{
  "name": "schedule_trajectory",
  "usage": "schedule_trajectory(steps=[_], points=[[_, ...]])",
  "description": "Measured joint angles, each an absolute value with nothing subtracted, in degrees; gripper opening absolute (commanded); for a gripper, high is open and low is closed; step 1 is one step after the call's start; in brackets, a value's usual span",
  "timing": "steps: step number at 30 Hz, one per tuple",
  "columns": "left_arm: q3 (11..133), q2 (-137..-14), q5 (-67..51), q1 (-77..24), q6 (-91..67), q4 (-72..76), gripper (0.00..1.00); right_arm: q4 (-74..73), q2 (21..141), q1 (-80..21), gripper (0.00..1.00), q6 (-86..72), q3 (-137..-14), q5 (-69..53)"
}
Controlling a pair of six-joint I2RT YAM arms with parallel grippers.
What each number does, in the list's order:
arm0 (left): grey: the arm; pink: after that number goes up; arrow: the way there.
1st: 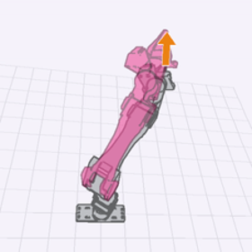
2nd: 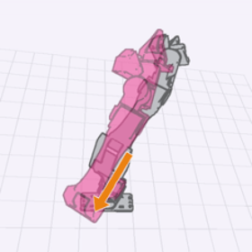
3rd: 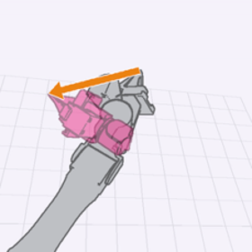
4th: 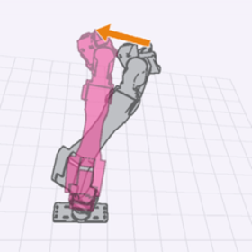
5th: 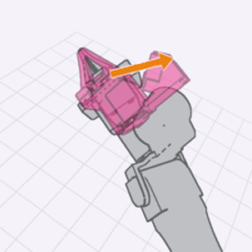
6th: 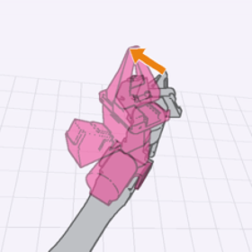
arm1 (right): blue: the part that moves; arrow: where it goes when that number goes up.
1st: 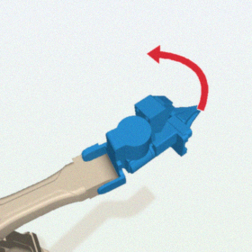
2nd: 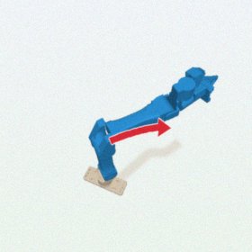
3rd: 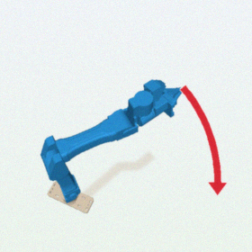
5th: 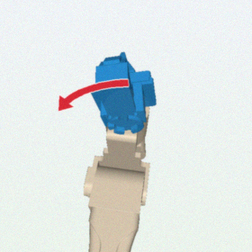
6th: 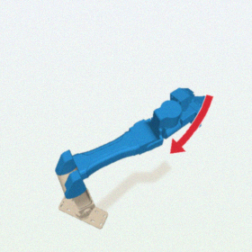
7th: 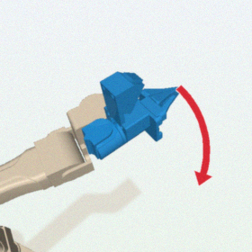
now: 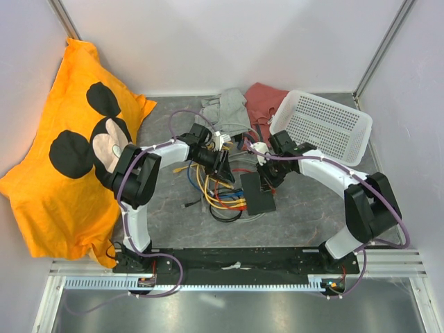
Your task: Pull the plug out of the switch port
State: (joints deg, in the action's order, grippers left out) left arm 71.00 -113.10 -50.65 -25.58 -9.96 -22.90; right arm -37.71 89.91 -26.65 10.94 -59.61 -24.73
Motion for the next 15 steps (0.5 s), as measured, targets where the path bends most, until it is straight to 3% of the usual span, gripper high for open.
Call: schedule_trajectory(steps=[11,15], points=[[71.0,-115.2,-51.2,-27.5,-12.8,-16.2,0.56,-34.7,92.9,-29.7,0.0,10.4,-58.6,-17.8],[71.5,-116.1,-50.8,-29.8,-12.7,-15.7,0.49,-34.2,92.9,-30.0,0.0,10.5,-58.6,-16.9]])
